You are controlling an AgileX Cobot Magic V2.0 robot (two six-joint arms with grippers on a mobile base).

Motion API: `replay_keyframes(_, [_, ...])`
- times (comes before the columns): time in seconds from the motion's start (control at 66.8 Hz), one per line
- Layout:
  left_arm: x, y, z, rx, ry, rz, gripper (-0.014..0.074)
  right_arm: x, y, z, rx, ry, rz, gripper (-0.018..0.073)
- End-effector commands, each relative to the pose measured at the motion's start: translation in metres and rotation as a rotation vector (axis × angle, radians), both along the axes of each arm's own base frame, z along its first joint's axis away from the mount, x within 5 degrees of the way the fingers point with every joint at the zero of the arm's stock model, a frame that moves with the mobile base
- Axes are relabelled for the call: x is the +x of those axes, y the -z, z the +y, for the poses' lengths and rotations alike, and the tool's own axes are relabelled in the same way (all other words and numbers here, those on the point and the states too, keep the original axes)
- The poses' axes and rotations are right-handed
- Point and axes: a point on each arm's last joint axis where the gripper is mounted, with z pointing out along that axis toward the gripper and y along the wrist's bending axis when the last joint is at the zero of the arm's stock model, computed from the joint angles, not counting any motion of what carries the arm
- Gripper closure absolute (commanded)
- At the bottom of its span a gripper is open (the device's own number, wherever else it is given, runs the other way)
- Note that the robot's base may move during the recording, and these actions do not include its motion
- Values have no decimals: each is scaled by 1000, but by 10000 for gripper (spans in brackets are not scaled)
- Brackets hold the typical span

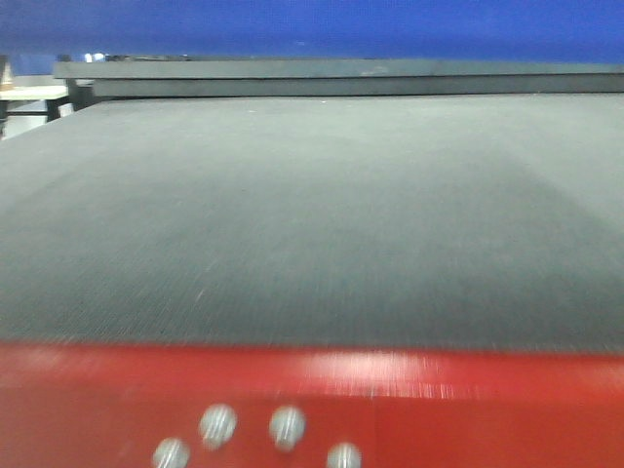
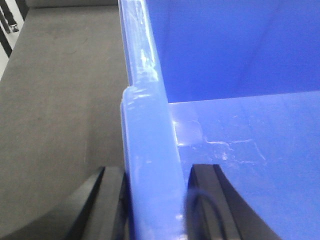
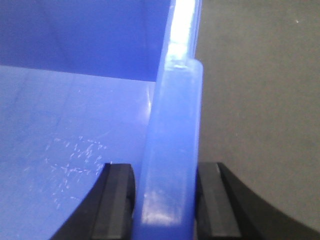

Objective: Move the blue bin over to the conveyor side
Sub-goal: 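Carry the blue bin over the grey mat table with both grippers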

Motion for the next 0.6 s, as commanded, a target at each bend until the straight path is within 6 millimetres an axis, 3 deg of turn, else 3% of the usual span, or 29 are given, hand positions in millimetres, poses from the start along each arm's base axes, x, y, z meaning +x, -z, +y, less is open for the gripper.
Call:
replay_keyframes(0.0, [-5,-19,-1,-5,33,-154,613,0,-28,0,40,-21,-282,637])
replay_keyframes(0.584, [-5,-19,-1,-5,33,-154,613,0,-28,0,40,-21,-282,637])
